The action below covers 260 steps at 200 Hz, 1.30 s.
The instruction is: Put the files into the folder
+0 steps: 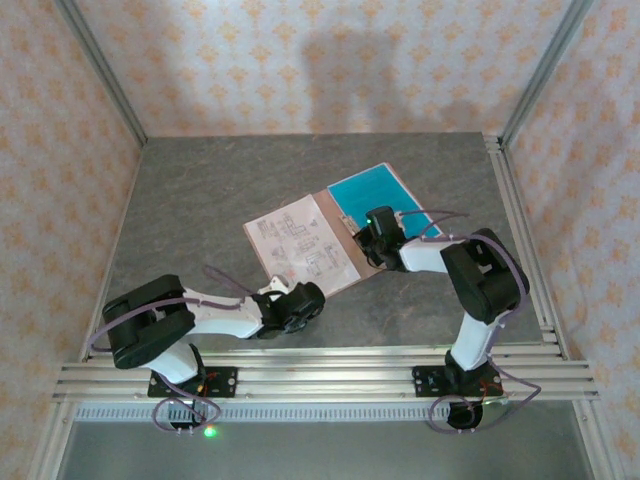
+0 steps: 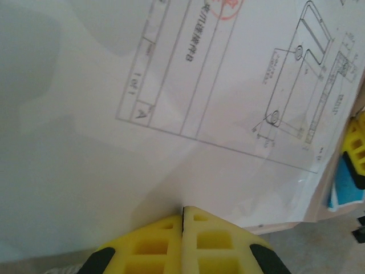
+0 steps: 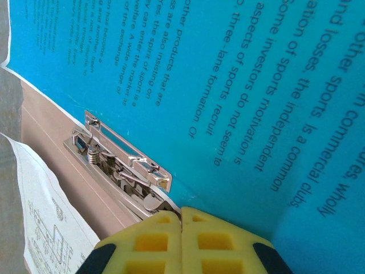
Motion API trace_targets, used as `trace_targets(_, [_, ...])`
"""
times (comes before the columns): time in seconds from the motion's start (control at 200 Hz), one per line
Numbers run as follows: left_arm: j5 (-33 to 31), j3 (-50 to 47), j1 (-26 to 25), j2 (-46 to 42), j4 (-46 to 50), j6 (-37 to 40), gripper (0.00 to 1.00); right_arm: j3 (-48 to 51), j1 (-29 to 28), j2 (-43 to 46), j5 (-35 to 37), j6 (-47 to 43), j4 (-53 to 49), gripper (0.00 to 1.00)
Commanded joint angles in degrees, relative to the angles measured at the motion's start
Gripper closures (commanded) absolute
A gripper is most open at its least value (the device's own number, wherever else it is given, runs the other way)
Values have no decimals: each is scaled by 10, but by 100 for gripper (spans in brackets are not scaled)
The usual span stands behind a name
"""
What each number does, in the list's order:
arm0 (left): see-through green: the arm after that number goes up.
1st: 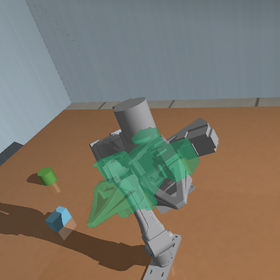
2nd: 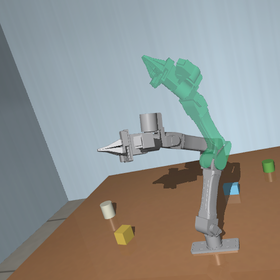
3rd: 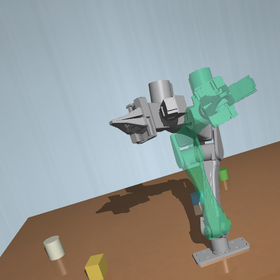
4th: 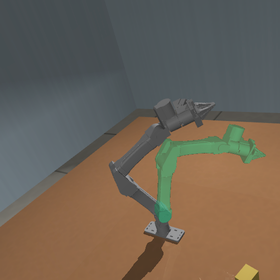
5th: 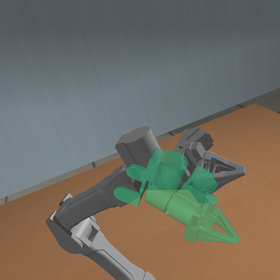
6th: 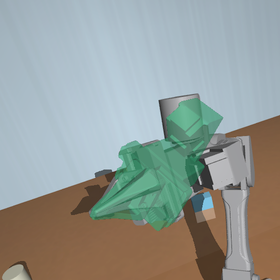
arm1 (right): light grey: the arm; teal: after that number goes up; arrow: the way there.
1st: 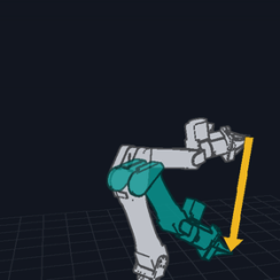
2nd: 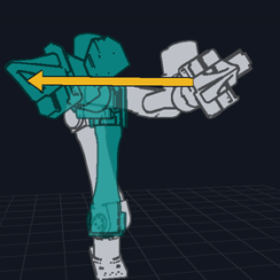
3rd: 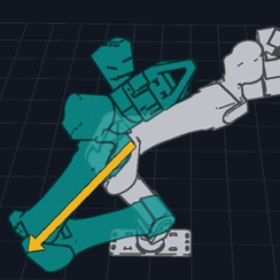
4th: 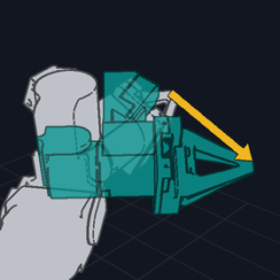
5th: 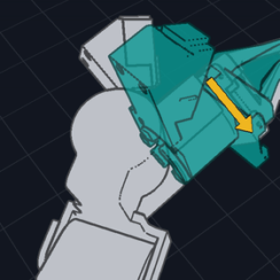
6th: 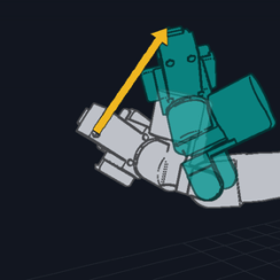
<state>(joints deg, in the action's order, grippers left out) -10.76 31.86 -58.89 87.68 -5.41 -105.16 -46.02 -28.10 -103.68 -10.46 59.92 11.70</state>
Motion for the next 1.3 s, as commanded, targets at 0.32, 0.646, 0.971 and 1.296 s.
trace_targets(0.32, [50, 13, 11, 48, 29, 59, 100, -16, 4, 4, -28, -68, -244, 89])
trace_targets(0.646, [30, 25, 16, 23, 83, 83, 100, -68, 4, 107, -36, -62, -304, 60])
trace_targets(0.971, [16, 7, 33, -21, 133, 106, 100, -55, 4, 143, -52, -62, -264, 66])
trace_targets(1.296, [28, -5, 97, -44, 187, 206, 100, -57, -9, 112, -91, -149, -239, 72])
